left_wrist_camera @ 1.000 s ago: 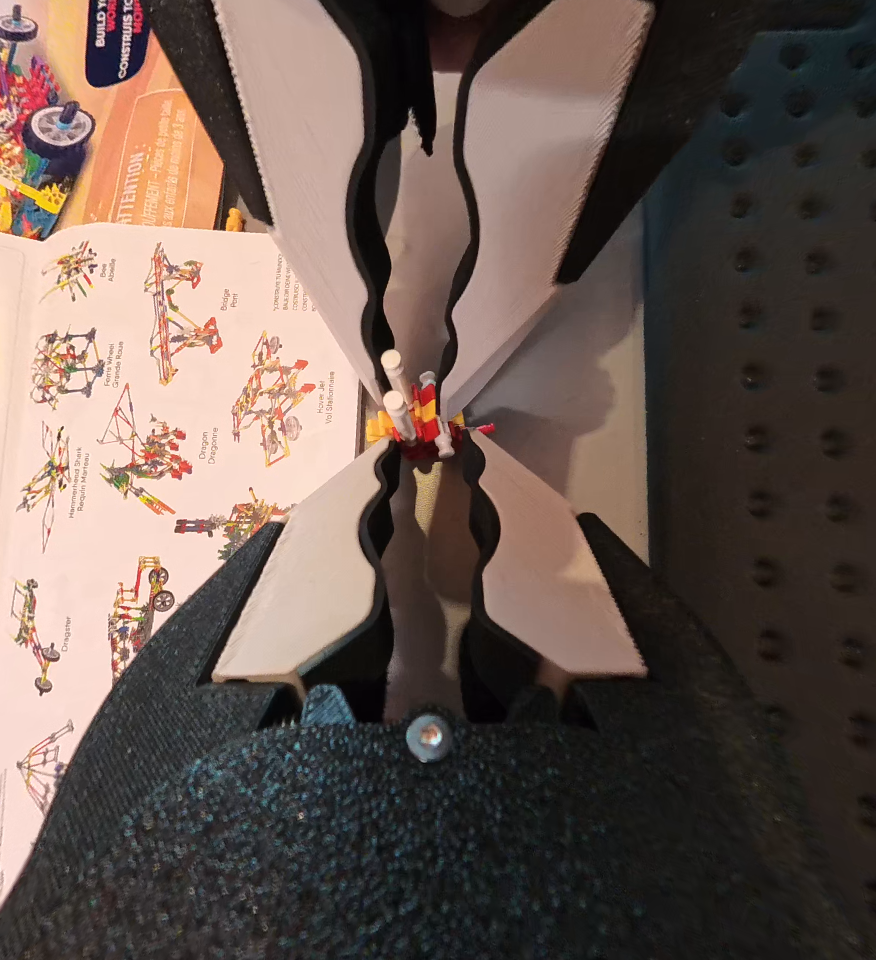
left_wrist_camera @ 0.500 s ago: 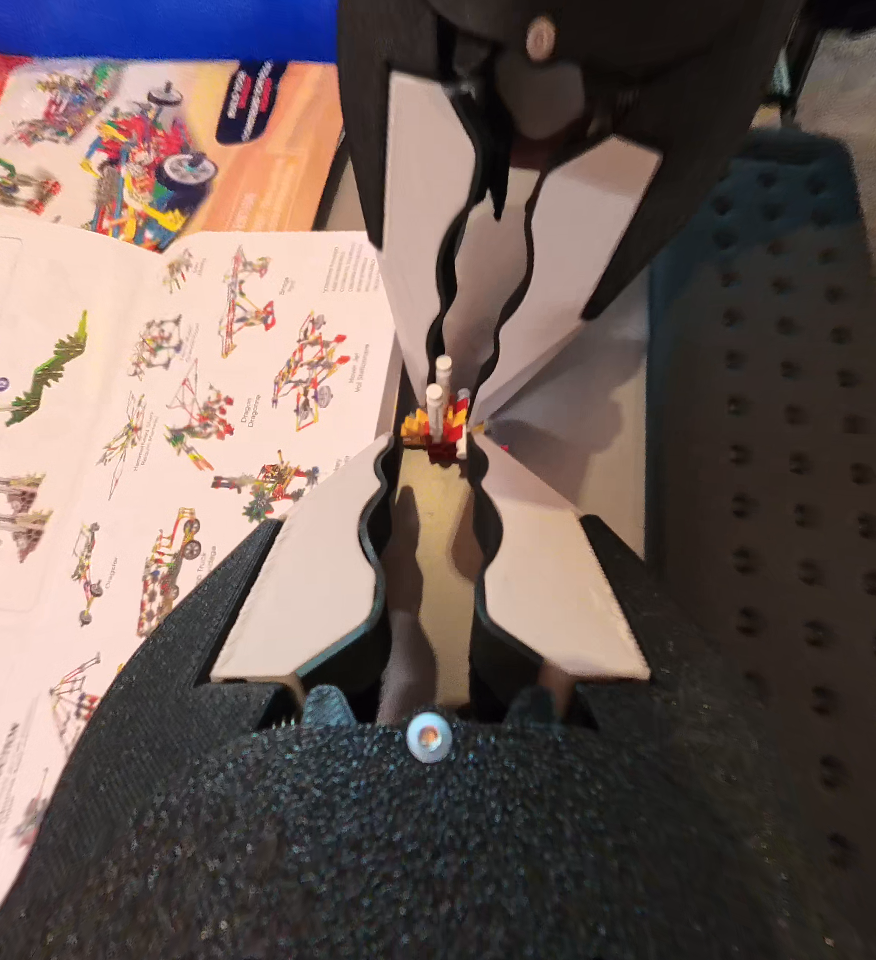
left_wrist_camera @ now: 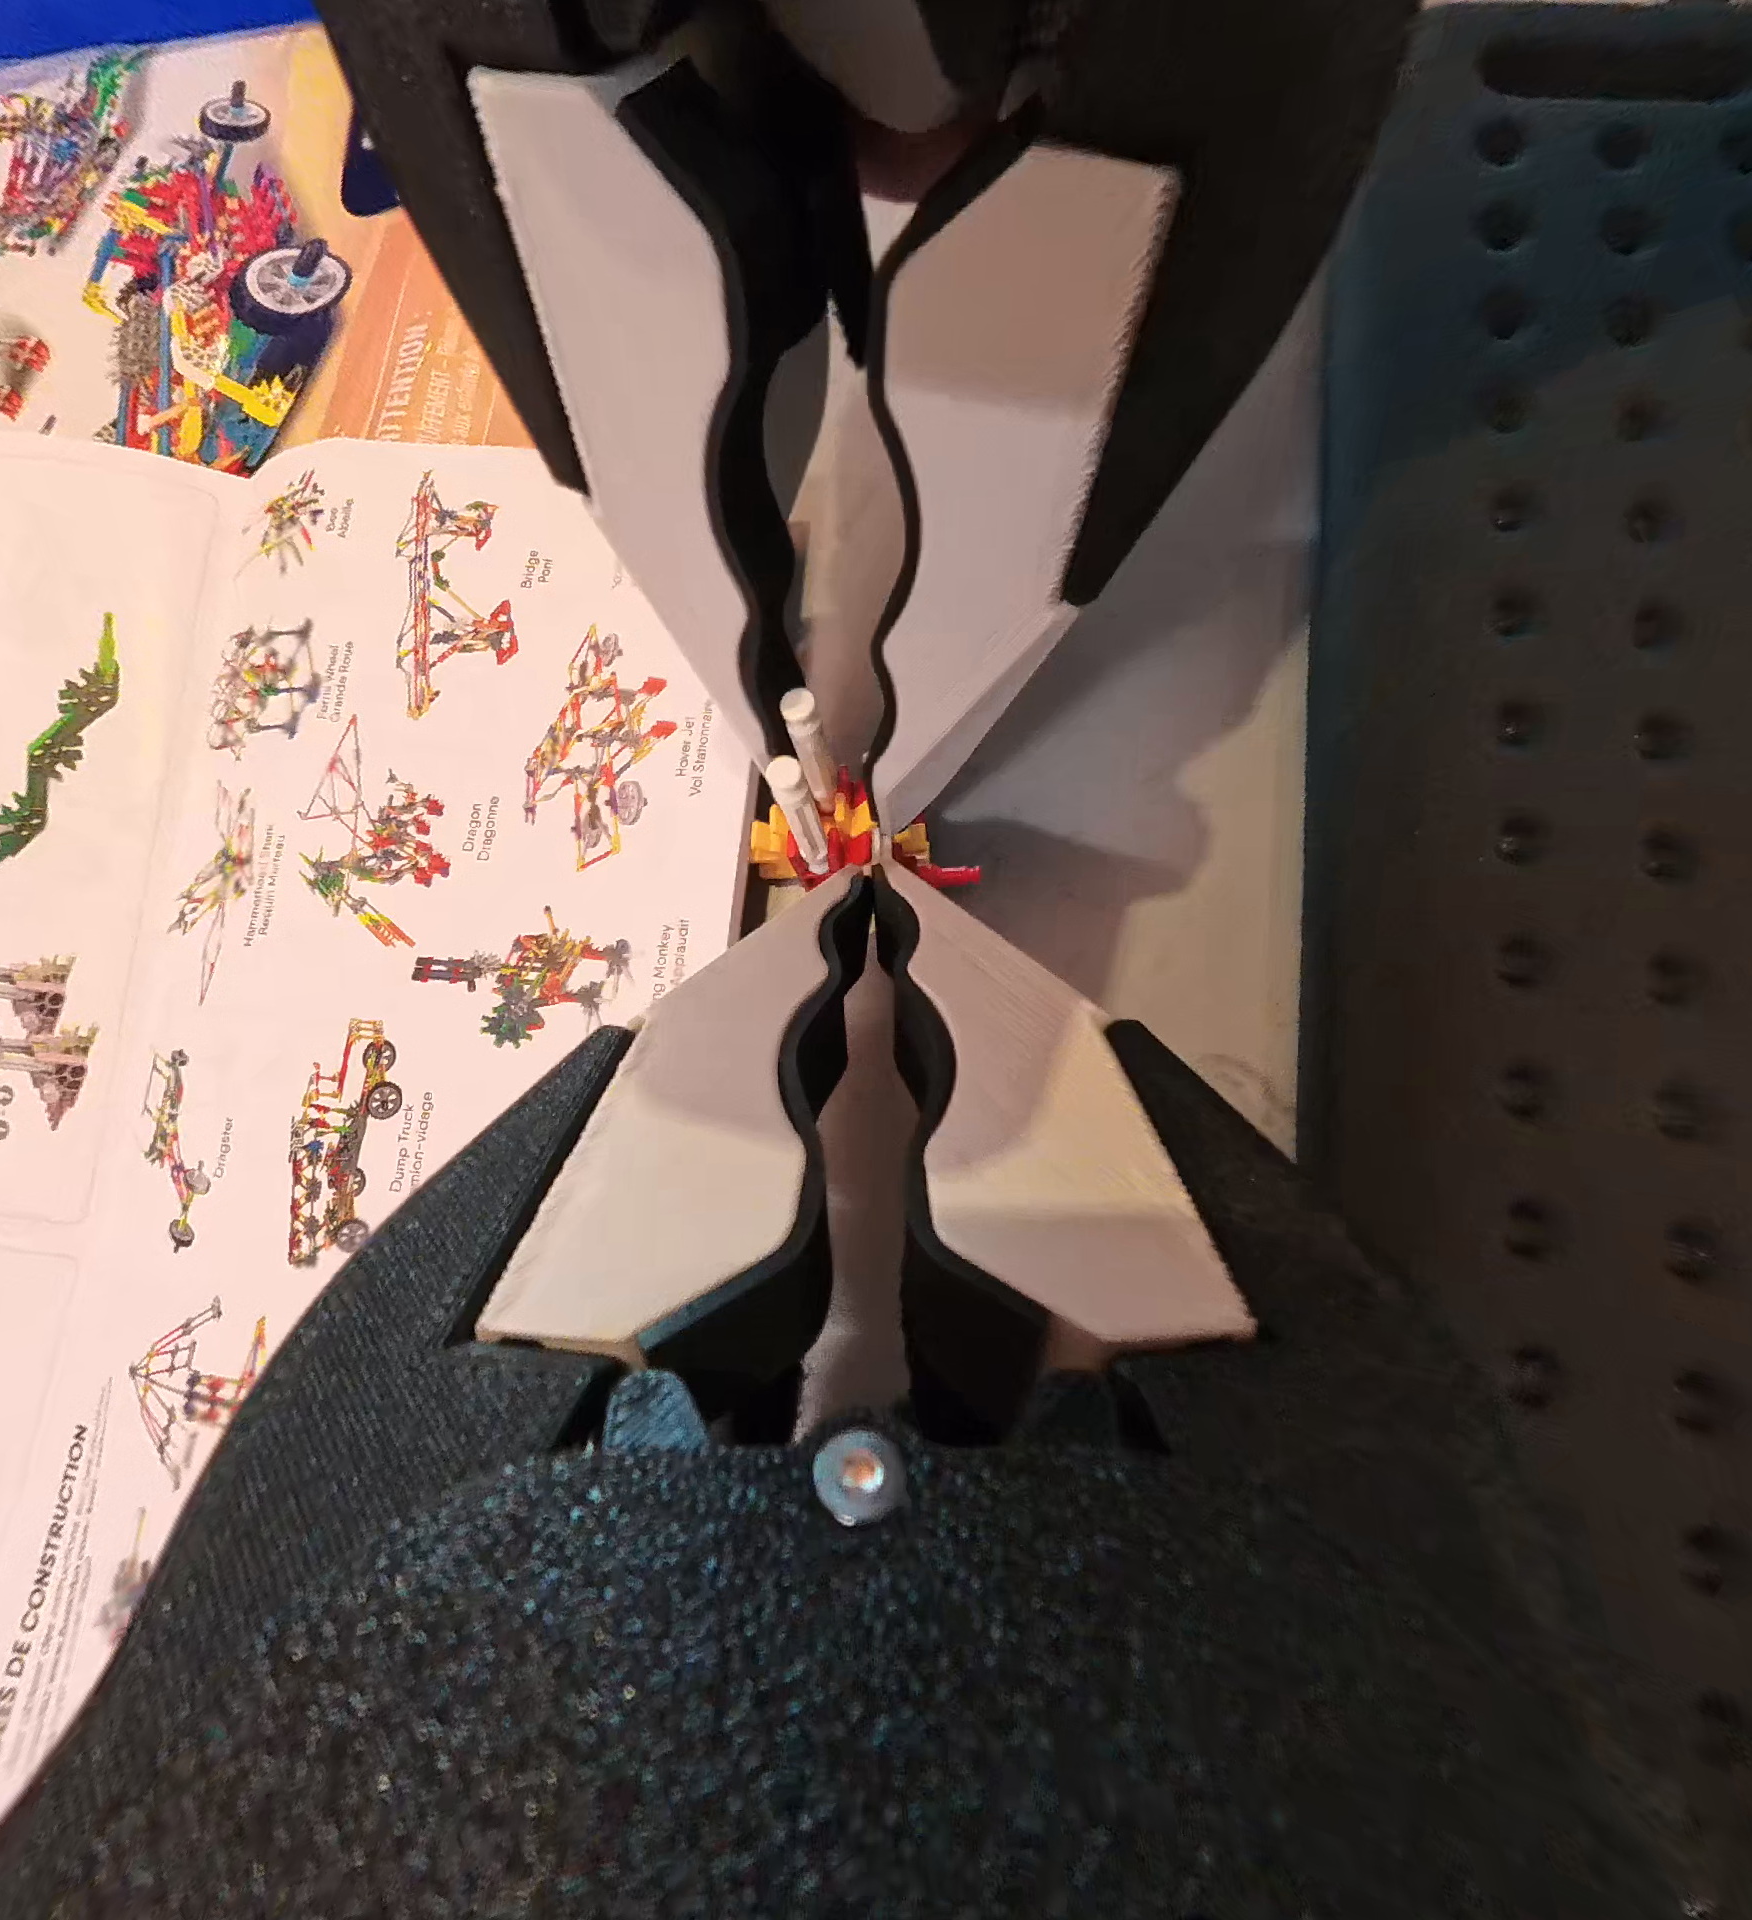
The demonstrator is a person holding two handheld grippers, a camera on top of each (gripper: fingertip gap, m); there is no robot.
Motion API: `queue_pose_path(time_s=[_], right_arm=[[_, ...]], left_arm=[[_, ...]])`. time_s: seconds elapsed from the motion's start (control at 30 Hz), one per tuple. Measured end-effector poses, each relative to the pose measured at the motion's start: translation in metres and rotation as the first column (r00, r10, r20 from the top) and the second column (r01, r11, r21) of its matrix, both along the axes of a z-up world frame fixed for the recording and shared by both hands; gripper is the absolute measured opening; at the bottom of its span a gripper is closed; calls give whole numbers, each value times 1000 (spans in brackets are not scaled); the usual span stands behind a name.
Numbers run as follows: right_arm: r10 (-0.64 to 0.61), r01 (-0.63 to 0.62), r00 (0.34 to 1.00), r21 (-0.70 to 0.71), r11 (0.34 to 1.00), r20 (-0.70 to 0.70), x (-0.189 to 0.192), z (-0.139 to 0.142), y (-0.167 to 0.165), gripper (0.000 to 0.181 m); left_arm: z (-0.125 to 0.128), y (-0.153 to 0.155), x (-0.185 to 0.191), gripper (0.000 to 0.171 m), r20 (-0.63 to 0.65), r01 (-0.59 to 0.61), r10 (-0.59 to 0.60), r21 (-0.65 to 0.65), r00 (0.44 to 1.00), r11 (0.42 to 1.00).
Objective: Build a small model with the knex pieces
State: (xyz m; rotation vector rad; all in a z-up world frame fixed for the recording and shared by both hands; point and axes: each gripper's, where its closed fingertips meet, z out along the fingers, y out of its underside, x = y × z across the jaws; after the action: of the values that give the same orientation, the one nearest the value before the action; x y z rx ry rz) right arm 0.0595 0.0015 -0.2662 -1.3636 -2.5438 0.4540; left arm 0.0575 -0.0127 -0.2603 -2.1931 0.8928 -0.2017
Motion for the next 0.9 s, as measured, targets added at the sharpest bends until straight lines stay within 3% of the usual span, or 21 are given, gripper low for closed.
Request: queue_pose_path(time_s=[0.27,0.67,0.9], right_arm=[[14,-15,999,9,1000,49,-1,0,-1,16],[26,-28,997,34,999,77,-2,-1,-1,16],[32,-37,997,61,997,70,-5,-1,-1,15]], left_arm=[[0,-2,-1,0,-23,0,0,12,1000,1000],[-2,1,0,0,-229,-16,45,124,972,992],[-2,3,-3,0,-273,-29,83,194,958,981]])
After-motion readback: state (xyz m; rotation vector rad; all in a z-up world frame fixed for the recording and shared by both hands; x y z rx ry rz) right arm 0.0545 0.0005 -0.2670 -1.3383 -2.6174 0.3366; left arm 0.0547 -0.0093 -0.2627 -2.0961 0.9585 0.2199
